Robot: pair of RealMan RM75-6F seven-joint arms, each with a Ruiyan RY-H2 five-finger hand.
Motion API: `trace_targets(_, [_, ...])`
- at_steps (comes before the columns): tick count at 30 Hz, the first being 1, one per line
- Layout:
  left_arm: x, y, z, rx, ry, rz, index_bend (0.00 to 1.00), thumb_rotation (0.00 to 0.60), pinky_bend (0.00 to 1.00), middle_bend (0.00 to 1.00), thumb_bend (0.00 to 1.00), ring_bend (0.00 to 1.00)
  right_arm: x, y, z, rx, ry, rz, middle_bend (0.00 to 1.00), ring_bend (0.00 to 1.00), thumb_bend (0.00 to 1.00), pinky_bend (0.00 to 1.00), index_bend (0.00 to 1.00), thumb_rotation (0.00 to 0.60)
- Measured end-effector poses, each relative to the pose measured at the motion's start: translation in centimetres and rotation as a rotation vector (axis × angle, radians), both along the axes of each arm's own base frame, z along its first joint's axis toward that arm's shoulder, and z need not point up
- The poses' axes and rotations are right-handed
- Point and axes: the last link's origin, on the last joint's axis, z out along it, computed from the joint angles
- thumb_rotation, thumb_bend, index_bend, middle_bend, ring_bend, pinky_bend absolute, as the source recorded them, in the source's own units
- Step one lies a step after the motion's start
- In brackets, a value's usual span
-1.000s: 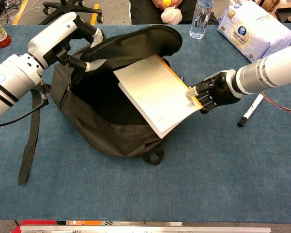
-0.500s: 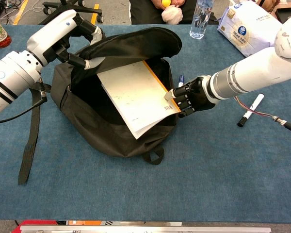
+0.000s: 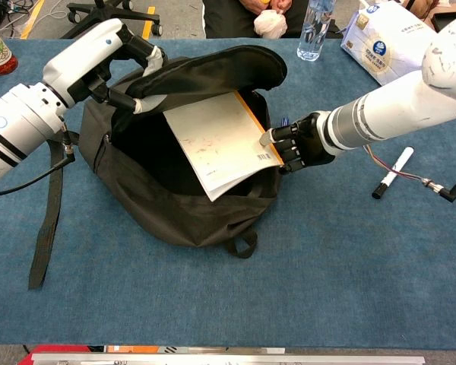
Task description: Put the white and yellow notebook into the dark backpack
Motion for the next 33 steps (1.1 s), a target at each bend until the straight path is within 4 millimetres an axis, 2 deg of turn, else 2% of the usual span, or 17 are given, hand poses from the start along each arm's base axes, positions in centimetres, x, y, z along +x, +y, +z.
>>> trace_targets(12, [0.1,0.0,-0.1,-0.005,0.007,-0.001,0.8,0.6,0.43,0.59,0.37,0.52,1.9,-0.7,-1.2,-0.066,-0.042,-0.031,0.74,0.61,0.43,0.76,0.87,0.6])
trace_targets(15, [0.2,0.0,-0.2,-0.005,0.009,0.0,0.8,0.6,0.43,0.59,0.37,0.52,2.6,-0.8,-1.5,-0.079,-0.062,-0.035,0.71,0.58,0.43,0.76,0.86,0.6])
trace_targets(17, [0.1,0.0,-0.2,-0.006,0.012,0.003,0.8,0.6,0.43,0.59,0.37,0.52,2.9,-0.9,-1.5,-0.084,-0.074,-0.031,0.67,0.55,0.43,0.76,0.82,0.6])
trace_targets(29, [-0.4,0.0,0.0,-0.009,0.018,0.02,0.8,0.6,0.43,0.59,0.37,0.51,2.5,-0.2,-0.8,-0.077,-0.183,-0.008,0.3,0.21,0.41,0.43,0.18,0.6])
trace_targets(33, [-0.6,0.0,0.1,-0.009,0.021,0.023,0.8,0.6,0.43,0.59,0.37,0.51,2.4,-0.1,-0.5,-0.072,-0.209,0.027,0.2,0.14,0.41,0.36,0.03,0.6])
